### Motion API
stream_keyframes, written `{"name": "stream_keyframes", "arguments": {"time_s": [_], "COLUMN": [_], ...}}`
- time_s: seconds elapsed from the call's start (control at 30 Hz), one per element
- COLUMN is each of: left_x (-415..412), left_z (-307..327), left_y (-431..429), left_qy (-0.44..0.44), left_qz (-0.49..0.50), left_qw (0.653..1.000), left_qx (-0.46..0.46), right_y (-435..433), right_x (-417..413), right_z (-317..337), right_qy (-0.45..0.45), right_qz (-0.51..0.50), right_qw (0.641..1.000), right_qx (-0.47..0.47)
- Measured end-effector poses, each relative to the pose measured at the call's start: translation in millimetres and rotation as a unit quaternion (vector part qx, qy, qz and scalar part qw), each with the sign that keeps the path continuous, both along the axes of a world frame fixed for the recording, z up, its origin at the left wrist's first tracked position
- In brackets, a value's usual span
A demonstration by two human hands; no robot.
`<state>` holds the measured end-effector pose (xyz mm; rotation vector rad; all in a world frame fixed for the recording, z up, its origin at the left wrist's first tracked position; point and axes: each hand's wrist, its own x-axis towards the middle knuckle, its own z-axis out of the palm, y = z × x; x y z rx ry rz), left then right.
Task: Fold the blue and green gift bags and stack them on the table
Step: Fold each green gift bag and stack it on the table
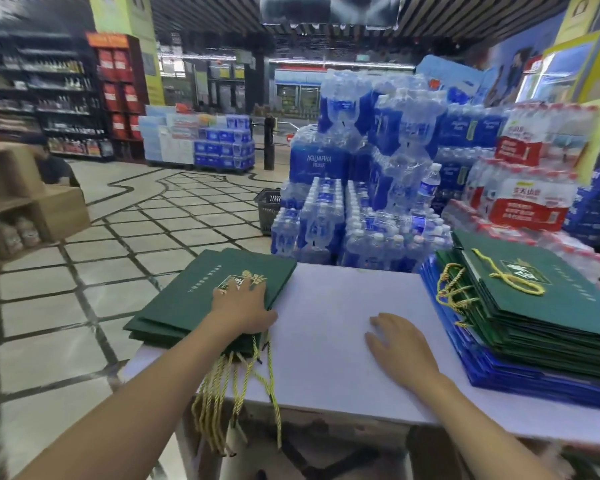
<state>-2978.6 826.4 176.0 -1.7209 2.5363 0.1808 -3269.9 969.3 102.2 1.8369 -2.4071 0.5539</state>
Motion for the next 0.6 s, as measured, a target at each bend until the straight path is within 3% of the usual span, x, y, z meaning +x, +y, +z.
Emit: {"name": "stream_keyframes", "arguments": {"time_s": [0.17,0.3,0.37,0.47,0.6], "left_x": [-38.8,-78.4,-95.0,-105.0,-90.8], "left_z": [-1.7,-11.1,-20.6,-32.6,-25.7], "left_y": [18.6,45.7,55.9,58.8,50.8], "left_qy": [0.046,0.029,-0.005,0.01,0.034], "left_qz": [-0.144,-0.344,-0.403,-0.406,-0.262], "left_qw": [0.986,0.934,0.91,0.909,0.958], "left_qx": [-0.076,-0.09,-0.092,-0.09,-0.113], "right_y": [3.5,6.5,9.5,12.8,12.7], "right_x": [0.9,2.4,3.0,4.4,5.6], "right_z": [-0.7,4.3,4.9,3.0,5.1], "right_qy": [-0.056,0.003,0.018,0.016,0.011], "right_qz": [0.002,0.027,0.033,0.01,-0.006], "right_qw": [0.997,0.985,0.985,0.994,0.998], "right_qx": [-0.053,-0.172,-0.171,-0.105,-0.064]}}
